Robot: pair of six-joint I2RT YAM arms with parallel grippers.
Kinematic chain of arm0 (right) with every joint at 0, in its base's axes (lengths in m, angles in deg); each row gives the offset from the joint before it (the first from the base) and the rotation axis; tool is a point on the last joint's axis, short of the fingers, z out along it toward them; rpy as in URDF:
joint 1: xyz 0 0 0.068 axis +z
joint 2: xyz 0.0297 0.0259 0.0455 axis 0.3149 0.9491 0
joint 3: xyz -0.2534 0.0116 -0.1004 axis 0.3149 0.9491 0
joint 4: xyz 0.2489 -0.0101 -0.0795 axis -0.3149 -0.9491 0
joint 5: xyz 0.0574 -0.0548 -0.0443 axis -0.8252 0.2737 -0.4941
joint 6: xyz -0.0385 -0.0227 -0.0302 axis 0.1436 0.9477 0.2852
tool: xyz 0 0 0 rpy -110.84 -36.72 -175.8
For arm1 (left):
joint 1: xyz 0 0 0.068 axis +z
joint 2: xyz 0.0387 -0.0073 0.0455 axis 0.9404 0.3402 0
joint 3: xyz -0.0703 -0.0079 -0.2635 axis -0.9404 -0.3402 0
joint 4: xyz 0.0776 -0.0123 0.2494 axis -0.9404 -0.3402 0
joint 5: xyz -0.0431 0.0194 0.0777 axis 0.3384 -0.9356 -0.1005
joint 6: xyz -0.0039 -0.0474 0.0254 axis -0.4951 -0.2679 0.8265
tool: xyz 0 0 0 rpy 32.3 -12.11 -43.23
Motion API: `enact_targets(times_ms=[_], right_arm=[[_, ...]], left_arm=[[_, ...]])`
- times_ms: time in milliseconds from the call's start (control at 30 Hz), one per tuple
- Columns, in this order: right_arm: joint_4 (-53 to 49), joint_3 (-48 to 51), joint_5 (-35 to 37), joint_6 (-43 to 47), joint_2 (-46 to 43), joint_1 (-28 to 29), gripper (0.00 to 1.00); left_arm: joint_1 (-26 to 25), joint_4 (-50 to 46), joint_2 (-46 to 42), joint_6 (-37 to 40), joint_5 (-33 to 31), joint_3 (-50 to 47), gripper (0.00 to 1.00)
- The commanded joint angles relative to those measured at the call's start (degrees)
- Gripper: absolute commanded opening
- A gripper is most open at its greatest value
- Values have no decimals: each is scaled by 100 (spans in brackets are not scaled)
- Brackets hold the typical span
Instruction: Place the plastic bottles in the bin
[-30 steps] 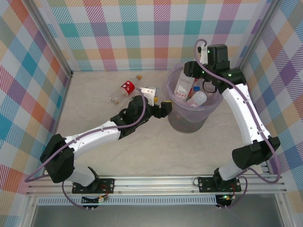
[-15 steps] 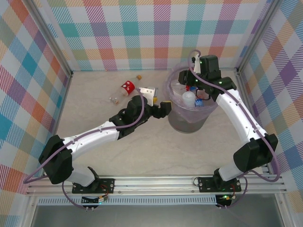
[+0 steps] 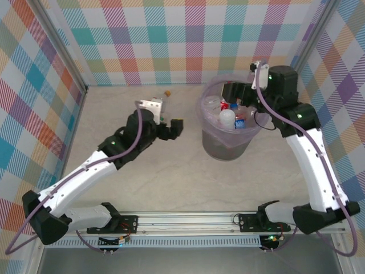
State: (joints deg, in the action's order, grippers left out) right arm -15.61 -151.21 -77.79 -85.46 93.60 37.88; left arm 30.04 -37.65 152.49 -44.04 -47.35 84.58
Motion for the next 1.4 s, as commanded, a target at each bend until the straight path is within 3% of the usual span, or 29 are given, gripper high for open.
enact_targets(times_ms=[0,133,367,533,967,1133,1367], right_arm=[[-533,103,-685,-9,-501,31,89],[-558,654,-695,-184,-1241,33,90],[-1230,985,-407,-251,-2017,31,91],[-1447,1136,-335,-366,-2435,31,90],[-2004,1400,-194,-406,-2896,33,90],[-2001,1396,-126,-402,-2924,33,90],[-1993,1408,-54,-376,-2902,34,90]], left_arm=[[408,-1832,-126,220,-182,-45,100],[1006,-1566,121,328,286,-294,100],[1418,-1047,1471,855,171,-160,100],[1619,-799,2484,1191,125,76,99],[1916,-365,3871,1521,195,692,91],[1916,-377,4104,1530,254,851,84],[1909,-380,4107,1504,332,775,64]])
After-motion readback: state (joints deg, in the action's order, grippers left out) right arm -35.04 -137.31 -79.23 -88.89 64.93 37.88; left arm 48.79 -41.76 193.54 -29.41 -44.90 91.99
